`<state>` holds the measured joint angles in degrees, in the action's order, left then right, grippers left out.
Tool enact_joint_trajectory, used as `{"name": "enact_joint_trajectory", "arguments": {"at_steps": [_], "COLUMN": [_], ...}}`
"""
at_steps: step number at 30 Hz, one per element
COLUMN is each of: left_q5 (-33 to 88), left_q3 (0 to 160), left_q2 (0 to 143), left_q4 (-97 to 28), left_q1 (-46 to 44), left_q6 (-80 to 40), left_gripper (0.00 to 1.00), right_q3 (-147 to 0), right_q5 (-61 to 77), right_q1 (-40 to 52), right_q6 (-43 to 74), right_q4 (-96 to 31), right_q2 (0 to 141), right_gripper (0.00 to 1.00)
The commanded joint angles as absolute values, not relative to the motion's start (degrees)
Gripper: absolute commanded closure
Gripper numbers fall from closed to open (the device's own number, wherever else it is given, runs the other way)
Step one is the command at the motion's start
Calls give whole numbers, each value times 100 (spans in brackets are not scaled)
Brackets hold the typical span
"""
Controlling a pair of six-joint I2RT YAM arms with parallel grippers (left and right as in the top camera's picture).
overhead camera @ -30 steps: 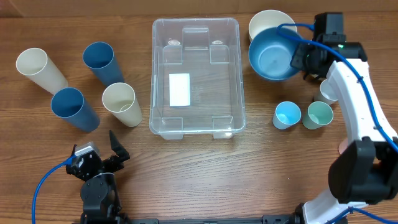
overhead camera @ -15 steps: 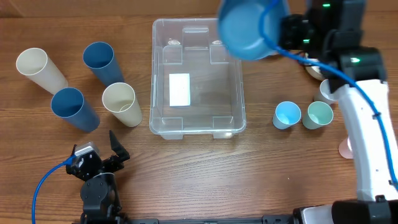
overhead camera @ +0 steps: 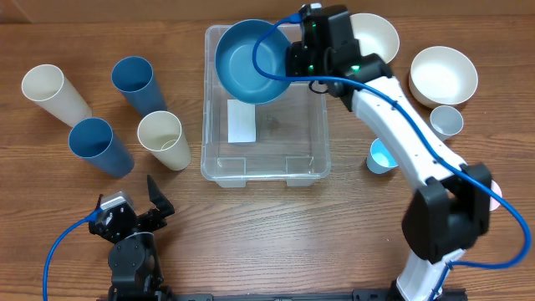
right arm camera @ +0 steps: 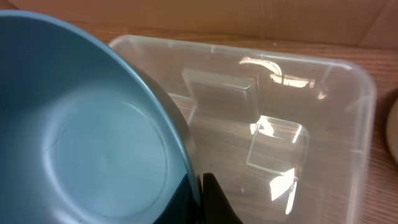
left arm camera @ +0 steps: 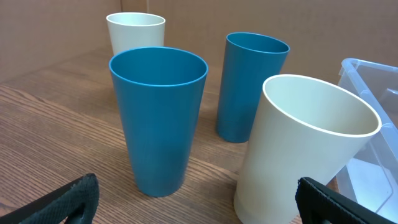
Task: Pack container
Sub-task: 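Carry the blue bowl over the clear bin and lower it inside, then release the blue bowl and move the right gripper to the cream bowl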
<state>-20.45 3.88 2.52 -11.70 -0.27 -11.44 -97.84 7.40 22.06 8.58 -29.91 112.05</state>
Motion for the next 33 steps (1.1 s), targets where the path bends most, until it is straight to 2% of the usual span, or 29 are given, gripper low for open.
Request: {"name": "enact_joint_trajectory", "arguments": {"at_steps": [1, 14, 21, 29, 33], "left_q5": [-2154, -2154, -2154, -2154, -2154], "left_q3": [375, 375, 375, 375, 375], "left_q2": [224, 224, 224, 224, 224], "left_q4": [-1170, -1168, -1168, -1168, -1168], "left_q1": [-1, -1, -1, -1, -1], "left_q6": [-1028, -1028, -1028, -1028, -1028], "left_gripper": [0, 0, 0, 0, 0], "right_q3": [-9865, -9865, -9865, -9891, -10337], "right_q5": [491, -554, -552, -377, -379], "right_q1": [2263, 2265, 2265, 2281, 2359], "right_q6": [1048, 1068, 1068, 1044, 1033], "right_q4": [-2740, -2462, -2381, -2464, -3068], "right_q2": [11515, 12173, 12348, 12342, 12208], "right_gripper": [96, 96, 74, 70, 66]}}
